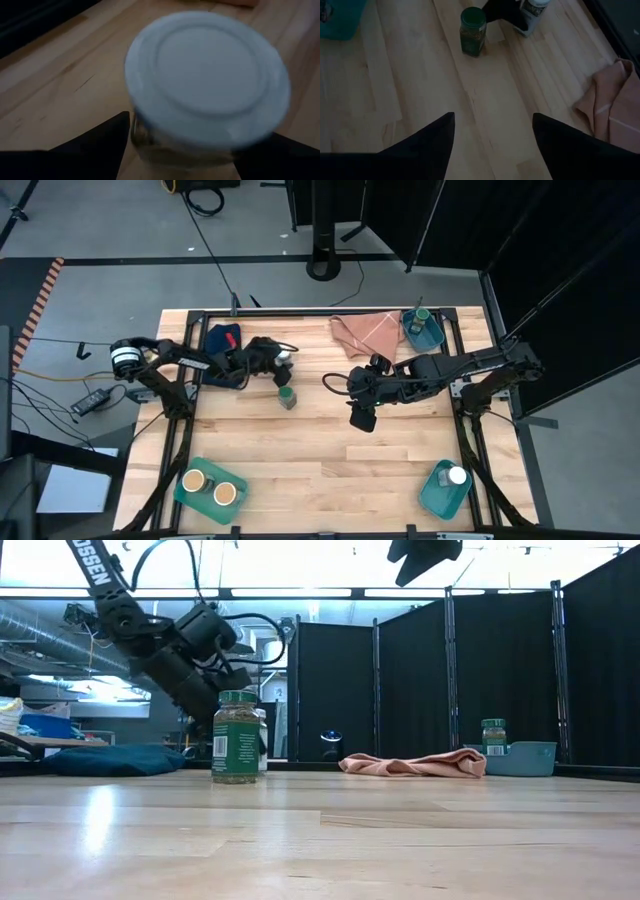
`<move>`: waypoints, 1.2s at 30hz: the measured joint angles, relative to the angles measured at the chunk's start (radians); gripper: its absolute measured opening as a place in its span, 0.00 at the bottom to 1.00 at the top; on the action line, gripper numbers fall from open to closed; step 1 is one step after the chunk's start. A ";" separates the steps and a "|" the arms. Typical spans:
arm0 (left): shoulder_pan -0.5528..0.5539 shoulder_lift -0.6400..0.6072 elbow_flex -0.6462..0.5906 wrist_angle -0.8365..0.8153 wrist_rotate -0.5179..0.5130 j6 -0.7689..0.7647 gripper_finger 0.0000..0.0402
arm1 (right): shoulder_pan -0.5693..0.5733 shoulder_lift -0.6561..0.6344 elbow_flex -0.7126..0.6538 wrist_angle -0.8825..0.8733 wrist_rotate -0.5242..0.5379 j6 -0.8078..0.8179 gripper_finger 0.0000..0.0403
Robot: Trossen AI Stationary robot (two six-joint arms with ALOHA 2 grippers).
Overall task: Sort spices by type
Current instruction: Put the white seasoning bottle into the green bin
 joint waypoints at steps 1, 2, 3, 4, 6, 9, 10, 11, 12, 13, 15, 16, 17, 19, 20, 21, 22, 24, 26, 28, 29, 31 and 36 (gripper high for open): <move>-0.003 0.000 -0.015 0.027 -0.008 -0.007 0.78 | 0.000 0.000 0.000 0.000 0.000 0.000 0.68; -0.006 0.000 -0.030 0.050 -0.014 -0.020 0.78 | 0.000 0.000 0.000 0.000 0.000 0.000 0.68; -0.008 0.000 -0.044 0.072 -0.021 -0.027 0.78 | 0.000 0.000 0.000 0.000 0.000 0.000 0.68; -0.011 0.000 -0.057 0.094 -0.029 -0.032 0.78 | 0.000 0.000 0.000 0.000 0.000 0.000 0.68; -0.014 0.000 -0.076 0.136 -0.039 -0.047 0.77 | 0.000 0.000 0.000 0.000 0.000 0.000 0.68; -0.014 0.000 -0.082 0.160 -0.056 -0.052 0.74 | 0.000 0.000 0.000 0.000 0.000 0.000 0.68; -0.014 0.000 -0.082 0.164 -0.067 -0.051 0.73 | 0.000 0.000 0.000 0.000 0.000 0.000 0.68; -0.014 0.000 -0.083 0.172 -0.077 -0.051 0.72 | 0.000 0.000 0.000 0.000 0.000 0.000 0.68; -0.014 0.000 -0.083 0.182 -0.086 -0.050 0.70 | -0.001 0.000 0.000 0.000 0.000 0.000 0.68; -0.014 0.000 -0.083 0.192 -0.091 -0.050 0.68 | -0.002 0.000 0.000 0.000 0.000 0.000 0.68; -0.014 0.007 -0.083 0.212 -0.091 -0.047 0.65 | -0.002 0.000 0.000 0.000 0.000 0.006 0.68; -0.014 0.014 -0.082 0.216 -0.091 -0.047 0.63 | -0.002 0.000 0.000 0.000 0.000 0.013 0.68; -0.014 0.019 -0.082 0.211 -0.091 -0.052 0.62 | -0.002 0.000 0.000 0.000 0.000 0.019 0.68; -0.014 0.037 -0.082 0.213 -0.091 -0.065 0.58 | -0.002 0.000 0.000 0.001 0.000 0.028 0.68; -0.014 0.046 -0.082 0.212 -0.092 -0.076 0.56 | -0.002 0.000 0.000 0.001 0.000 0.032 0.68; -0.014 0.053 -0.081 0.217 -0.093 -0.083 0.54 | -0.002 0.000 0.000 0.001 0.000 0.037 0.68; -0.014 0.059 -0.081 0.224 -0.094 -0.093 0.52 | -0.002 0.000 0.000 0.001 0.000 0.042 0.68; -0.014 0.065 -0.080 0.230 -0.094 -0.102 0.49 | -0.002 0.000 0.000 0.002 0.005 0.049 0.68; -0.014 0.065 -0.080 0.237 -0.094 -0.103 0.48 | -0.002 0.000 0.000 0.007 0.012 0.051 0.68; -0.014 0.065 -0.082 0.252 -0.088 -0.107 0.48 | -0.002 0.000 0.000 0.012 0.015 0.047 0.68; -0.014 0.066 -0.082 0.259 -0.083 -0.119 0.48 | -0.002 0.000 0.000 0.018 0.016 0.045 0.68; -0.014 0.066 -0.077 0.258 -0.074 -0.149 0.48 | -0.002 0.000 0.000 0.029 0.025 0.035 0.68; -0.024 0.067 -0.064 0.262 -0.018 -0.181 0.48 | -0.002 -0.005 0.000 0.110 0.068 -0.054 0.68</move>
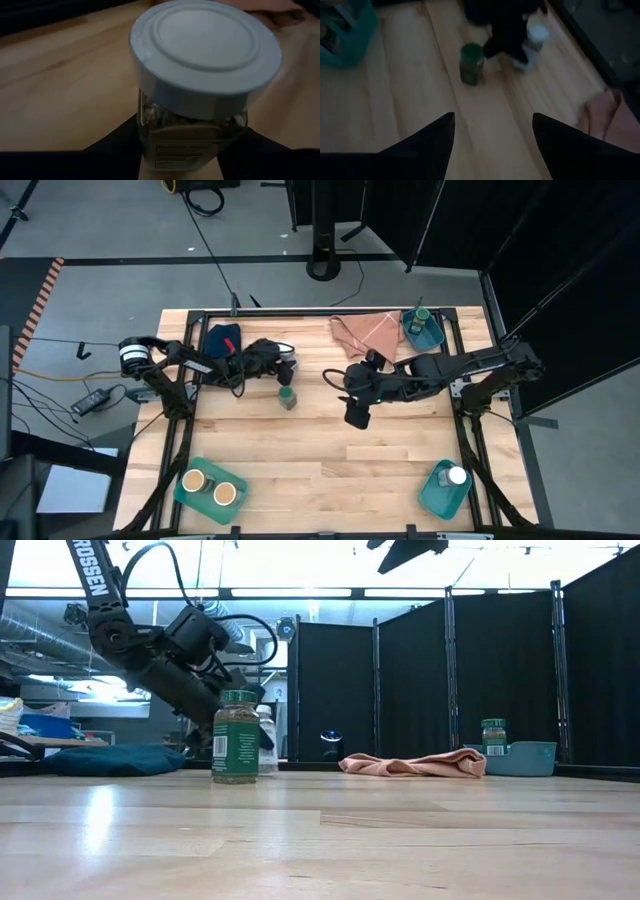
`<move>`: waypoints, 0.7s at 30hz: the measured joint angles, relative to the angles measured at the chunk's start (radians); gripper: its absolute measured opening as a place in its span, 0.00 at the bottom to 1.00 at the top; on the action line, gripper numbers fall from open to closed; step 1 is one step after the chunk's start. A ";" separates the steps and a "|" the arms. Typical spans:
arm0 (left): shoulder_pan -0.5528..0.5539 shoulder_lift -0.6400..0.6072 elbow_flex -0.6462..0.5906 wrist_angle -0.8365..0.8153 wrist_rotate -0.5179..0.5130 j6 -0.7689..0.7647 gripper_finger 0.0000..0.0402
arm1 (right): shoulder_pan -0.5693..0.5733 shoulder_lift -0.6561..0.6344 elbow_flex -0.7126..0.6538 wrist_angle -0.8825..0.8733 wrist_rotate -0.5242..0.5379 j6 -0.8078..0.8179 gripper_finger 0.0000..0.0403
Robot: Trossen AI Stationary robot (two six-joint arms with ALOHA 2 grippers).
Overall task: Sort spices by type
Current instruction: Put the white seasoning bottle into the green bin
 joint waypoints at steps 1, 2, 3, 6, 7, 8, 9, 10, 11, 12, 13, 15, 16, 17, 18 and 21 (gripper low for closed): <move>-0.004 0.000 0.004 0.000 0.007 -0.001 0.48 | 0.000 -0.002 0.000 0.019 0.000 -0.020 0.68; -0.010 0.000 0.007 0.000 0.019 -0.002 0.48 | -0.002 -0.007 0.000 0.027 0.000 -0.035 0.68; -0.014 0.000 0.013 -0.004 0.038 -0.004 0.48 | -0.006 -0.009 0.000 0.026 0.001 -0.048 0.68; -0.033 0.000 0.039 -0.023 0.071 -0.004 0.48 | -0.016 -0.018 0.000 0.026 0.001 -0.073 0.68; -0.039 0.000 0.050 -0.038 0.081 -0.003 0.48 | -0.019 -0.019 0.000 0.025 0.000 -0.084 0.68; -0.044 0.000 0.059 -0.048 0.090 0.000 0.48 | -0.022 -0.023 0.000 0.026 0.001 -0.095 0.68; -0.048 0.000 0.070 -0.060 0.107 0.001 0.48 | -0.024 -0.030 0.000 0.024 0.001 -0.108 0.68; -0.053 0.000 0.084 -0.074 0.126 0.002 0.48 | -0.026 -0.035 0.000 0.024 0.001 -0.119 0.68; -0.056 0.000 0.098 -0.087 0.136 0.003 0.48 | -0.029 -0.044 0.000 0.025 0.000 -0.132 0.68; -0.059 0.000 0.113 -0.104 0.143 0.008 0.48 | -0.031 -0.052 0.000 0.024 0.000 -0.143 0.68; -0.063 0.000 0.130 -0.124 0.150 0.018 0.48 | -0.035 -0.060 0.000 0.025 0.000 -0.151 0.68; -0.069 0.000 0.165 -0.174 0.154 0.045 0.48 | -0.040 -0.077 0.000 0.024 -0.001 -0.166 0.68; -0.071 0.000 0.186 -0.204 0.158 0.057 0.48 | -0.044 -0.086 0.000 0.022 -0.001 -0.173 0.68; -0.073 0.000 0.209 -0.231 0.162 0.067 0.48 | -0.047 -0.096 0.000 0.017 -0.001 -0.184 0.68; -0.073 0.000 0.235 -0.262 0.166 0.083 0.48 | -0.049 -0.103 0.000 0.011 -0.001 -0.194 0.68; -0.079 0.000 0.322 -0.365 0.194 0.130 0.48 | -0.055 -0.127 0.000 -0.011 -0.001 -0.223 0.68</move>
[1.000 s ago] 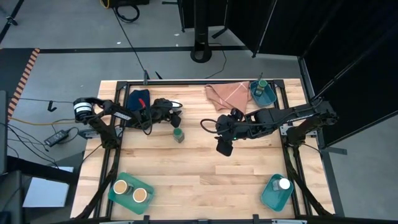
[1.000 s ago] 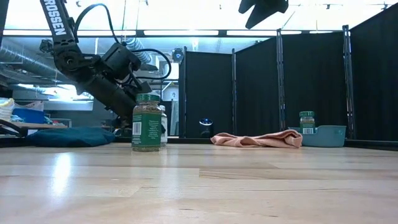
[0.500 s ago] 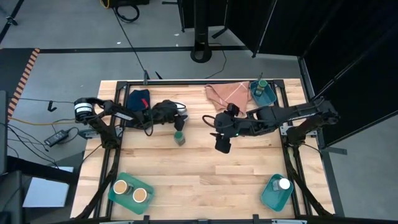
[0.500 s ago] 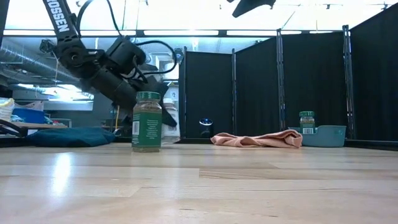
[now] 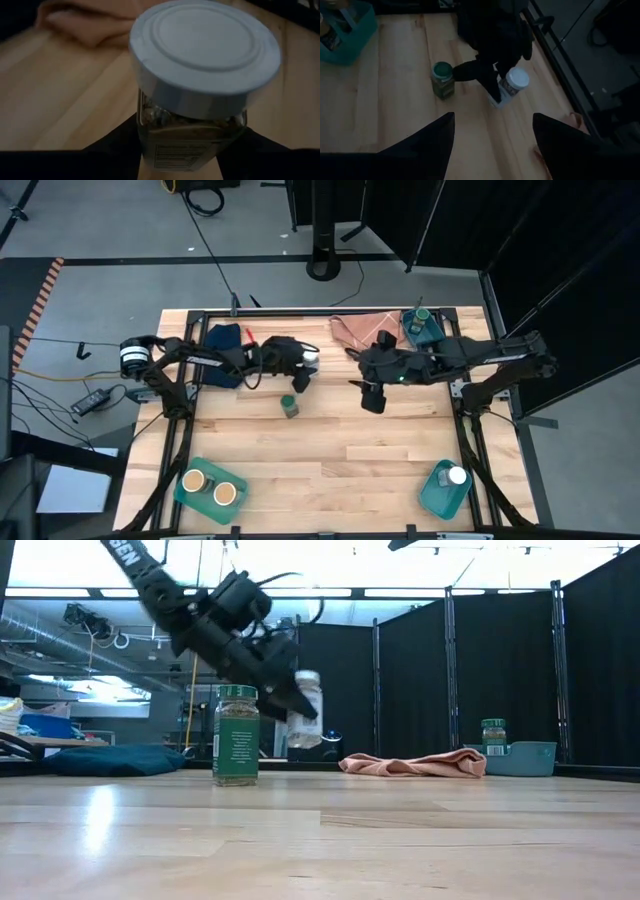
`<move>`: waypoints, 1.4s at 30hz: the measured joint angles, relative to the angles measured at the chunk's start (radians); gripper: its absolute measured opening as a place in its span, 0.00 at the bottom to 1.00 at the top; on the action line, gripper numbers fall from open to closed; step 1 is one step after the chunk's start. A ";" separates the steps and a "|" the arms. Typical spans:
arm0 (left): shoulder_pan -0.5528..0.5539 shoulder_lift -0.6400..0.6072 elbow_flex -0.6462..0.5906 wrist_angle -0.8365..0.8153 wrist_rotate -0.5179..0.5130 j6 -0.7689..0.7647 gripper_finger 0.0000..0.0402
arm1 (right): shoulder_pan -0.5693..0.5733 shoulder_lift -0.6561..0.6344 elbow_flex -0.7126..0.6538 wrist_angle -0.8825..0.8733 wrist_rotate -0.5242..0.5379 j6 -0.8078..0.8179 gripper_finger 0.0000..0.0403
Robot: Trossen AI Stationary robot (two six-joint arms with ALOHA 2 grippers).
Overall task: Sort spices by type
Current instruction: Put the white seasoning bottle into the green bin
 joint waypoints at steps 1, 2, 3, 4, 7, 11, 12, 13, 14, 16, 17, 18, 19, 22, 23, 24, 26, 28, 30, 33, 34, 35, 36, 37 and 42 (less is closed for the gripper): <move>-0.004 0.000 0.034 -0.038 0.003 0.019 0.48 | 0.000 -0.008 0.000 -0.004 0.000 -0.013 0.69; -0.009 0.000 0.070 -0.079 0.009 0.039 0.48 | -0.001 -0.016 0.000 -0.005 0.001 -0.023 0.69; -0.014 0.000 0.106 -0.120 0.018 0.058 0.48 | -0.001 -0.026 0.000 -0.008 0.002 -0.032 0.70; -0.018 0.000 0.145 -0.162 0.024 0.078 0.48 | -0.001 -0.035 0.000 -0.010 0.003 -0.043 0.70; -0.038 0.000 0.261 -0.285 0.041 0.148 0.48 | -0.001 -0.061 0.000 -0.014 0.005 -0.064 0.73; -0.075 0.000 0.411 -0.429 0.041 0.230 0.48 | -0.001 -0.096 0.000 -0.015 0.016 -0.068 0.76; -0.086 0.000 0.445 -0.453 0.040 0.244 0.48 | -0.001 -0.101 0.000 -0.014 0.022 -0.067 0.77; -0.097 0.000 0.473 -0.464 0.038 0.258 0.48 | -0.001 -0.105 0.000 -0.012 0.024 -0.068 0.78; -0.108 0.000 0.503 -0.473 0.034 0.269 0.48 | -0.001 -0.106 0.000 -0.007 0.024 -0.068 0.79; -0.131 0.000 0.551 -0.480 0.019 0.290 0.48 | -0.001 -0.105 0.000 0.000 0.024 -0.070 0.80; -0.141 0.000 0.571 -0.481 0.013 0.295 0.49 | -0.001 -0.100 0.000 0.006 0.025 -0.075 0.81; -0.151 0.000 0.588 -0.481 -0.001 0.298 0.49 | -0.001 -0.096 0.000 0.015 0.026 -0.083 0.81; -0.160 0.000 0.603 -0.480 -0.011 0.306 0.49 | -0.001 -0.090 0.000 0.021 0.029 -0.095 0.82; -0.180 -0.001 0.625 -0.482 -0.031 0.318 0.48 | -0.001 -0.078 0.000 0.040 0.053 -0.126 0.83; -0.185 -0.001 0.626 -0.483 -0.031 0.318 0.48 | -0.002 -0.075 0.000 0.049 0.057 -0.134 0.83; -0.190 -0.001 0.626 -0.486 -0.037 0.317 0.48 | -0.005 -0.074 0.000 0.068 0.063 -0.143 0.84; -0.199 -0.001 0.626 -0.497 -0.051 0.316 0.48 | -0.007 -0.075 0.000 0.096 0.070 -0.162 0.84; -0.208 -0.001 0.626 -0.497 -0.064 0.317 0.48 | -0.013 -0.075 0.000 0.130 0.070 -0.183 0.85; -0.218 -0.001 0.626 -0.497 -0.084 0.318 0.49 | -0.020 -0.071 0.000 0.163 0.070 -0.202 0.85; -0.226 -0.001 0.626 -0.494 -0.103 0.318 0.49 | -0.031 -0.057 0.000 0.192 0.061 -0.207 0.86; -0.229 -0.001 0.626 -0.491 -0.107 0.318 0.49 | -0.033 -0.051 0.000 0.195 0.047 -0.207 0.86; -0.230 -0.001 0.626 -0.491 -0.109 0.318 0.49 | -0.035 -0.045 0.000 0.194 0.040 -0.207 0.86; -0.232 -0.001 0.626 -0.491 -0.110 0.318 0.49 | -0.038 -0.038 0.000 0.199 0.027 -0.208 0.86; -0.235 -0.001 0.626 -0.491 -0.112 0.318 0.49 | -0.040 -0.031 0.000 0.203 0.020 -0.208 0.86; -0.243 -0.001 0.626 -0.489 -0.117 0.318 0.49 | -0.040 0.004 0.000 0.202 0.019 -0.230 0.86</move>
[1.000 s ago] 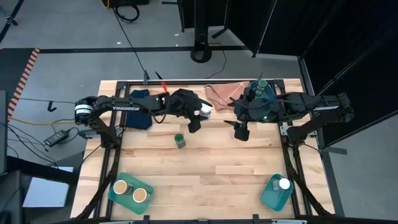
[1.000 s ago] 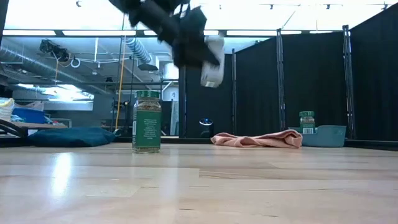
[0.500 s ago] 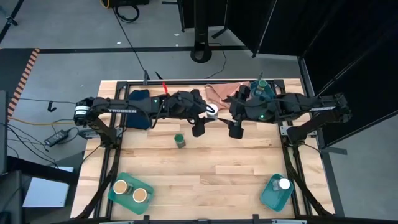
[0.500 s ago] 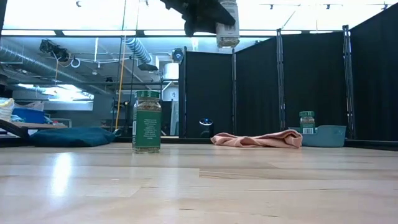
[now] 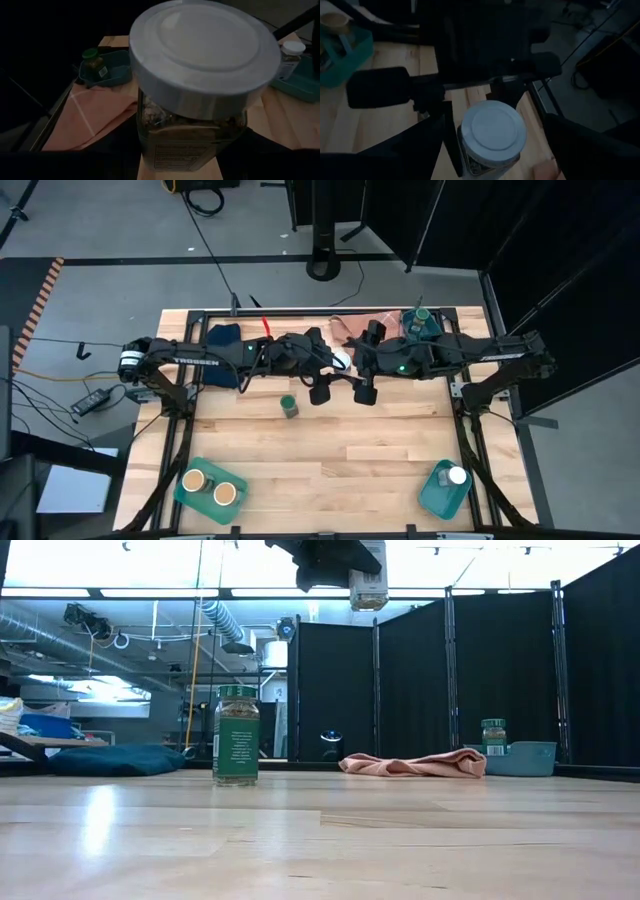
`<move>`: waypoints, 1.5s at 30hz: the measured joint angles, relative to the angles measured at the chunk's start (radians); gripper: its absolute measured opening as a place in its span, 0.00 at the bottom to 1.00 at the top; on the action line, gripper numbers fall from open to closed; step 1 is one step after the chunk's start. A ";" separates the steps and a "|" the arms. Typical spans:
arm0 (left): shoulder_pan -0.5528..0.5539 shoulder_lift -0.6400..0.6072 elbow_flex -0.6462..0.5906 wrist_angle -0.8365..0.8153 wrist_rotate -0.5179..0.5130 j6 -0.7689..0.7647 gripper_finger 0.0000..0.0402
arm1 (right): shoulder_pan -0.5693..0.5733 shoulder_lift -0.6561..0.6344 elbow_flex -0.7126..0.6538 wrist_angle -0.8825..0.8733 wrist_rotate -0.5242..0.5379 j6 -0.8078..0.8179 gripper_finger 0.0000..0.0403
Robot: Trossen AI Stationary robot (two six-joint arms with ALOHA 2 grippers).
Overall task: Sort spices by type
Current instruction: Put the white seasoning bottle into the green bin
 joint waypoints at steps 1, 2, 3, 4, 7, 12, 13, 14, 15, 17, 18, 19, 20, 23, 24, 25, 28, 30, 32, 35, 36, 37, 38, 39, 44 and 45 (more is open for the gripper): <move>-0.002 0.000 0.000 0.000 0.000 0.000 0.49 | 0.000 0.002 0.000 -0.001 0.000 -0.006 0.86; -0.003 0.000 0.000 0.000 0.000 0.000 0.49 | -0.001 0.003 0.000 -0.003 0.000 -0.010 0.86; -0.006 0.000 0.000 0.000 0.000 0.000 0.49 | -0.005 0.007 0.000 0.003 0.000 -0.012 0.86; -0.007 0.000 0.000 0.002 -0.001 0.000 0.49 | -0.007 0.007 0.000 0.008 0.000 -0.013 0.86; -0.013 0.000 0.000 0.005 -0.005 0.000 0.49 | -0.018 0.015 0.000 0.006 0.000 -0.012 0.86; -0.020 0.000 0.000 0.011 -0.019 0.000 0.49 | -0.032 0.015 0.000 0.007 -0.015 -0.011 0.86; -0.021 0.000 0.000 0.011 -0.019 0.000 0.49 | -0.033 0.015 0.000 0.007 -0.021 -0.011 0.85; -0.021 0.000 0.000 0.011 -0.020 0.000 0.49 | -0.036 0.015 0.000 0.007 -0.027 -0.011 0.85; -0.021 0.000 0.000 0.011 -0.021 0.000 0.49 | -0.038 0.015 0.000 0.007 -0.033 -0.011 0.84; -0.021 0.000 0.000 0.016 -0.022 0.000 0.49 | -0.041 0.015 0.000 0.007 -0.035 -0.011 0.83; -0.021 0.000 0.000 0.018 -0.022 0.000 0.49 | -0.043 0.015 0.000 0.007 -0.039 -0.011 0.82; -0.022 0.000 0.000 0.020 -0.022 0.000 0.49 | -0.045 0.015 0.000 0.007 -0.049 -0.010 0.82; -0.022 0.000 0.000 0.021 -0.022 0.000 0.49 | -0.047 0.015 0.000 0.007 -0.057 -0.009 0.81; -0.024 0.000 0.000 0.024 -0.022 0.000 0.49 | -0.050 0.015 0.000 0.006 -0.064 0.006 0.78; -0.025 0.000 0.000 0.024 -0.023 0.000 0.49 | -0.051 0.015 0.000 0.005 -0.066 0.008 0.77; -0.025 0.000 0.000 0.024 -0.024 0.000 0.49 | -0.051 0.015 0.000 0.002 -0.066 0.008 0.75; -0.025 0.000 0.000 0.025 -0.025 0.000 0.49 | -0.051 0.015 0.000 -0.015 -0.075 0.012 0.69; -0.025 0.000 0.000 0.030 -0.025 0.000 0.49 | -0.051 0.015 0.000 -0.030 -0.080 0.026 0.64; -0.025 0.000 0.000 0.035 -0.025 0.000 0.49 | -0.051 0.015 0.000 -0.040 -0.081 0.031 0.58; -0.025 0.000 0.000 0.034 -0.024 0.000 0.49 | -0.051 0.015 0.001 -0.046 -0.082 0.031 0.51; -0.025 0.000 0.000 0.034 -0.024 0.000 0.49 | -0.051 0.015 0.001 -0.046 -0.082 0.031 0.51; -0.025 0.000 0.000 0.034 -0.024 0.000 0.49 | -0.051 0.014 0.001 -0.046 -0.081 0.031 0.51; -0.025 0.000 0.000 0.034 -0.024 0.000 0.49 | -0.051 0.014 0.001 -0.047 -0.081 0.031 0.51; -0.025 0.000 0.000 0.034 -0.024 0.000 0.49 | -0.051 0.014 0.001 -0.047 -0.081 0.032 0.51; -0.026 0.000 0.000 0.035 -0.021 -0.002 0.49 | -0.051 0.014 0.001 -0.048 -0.080 0.046 0.51; -0.026 0.000 0.000 0.035 -0.021 -0.003 0.49 | -0.051 0.014 0.001 -0.048 -0.080 0.046 0.51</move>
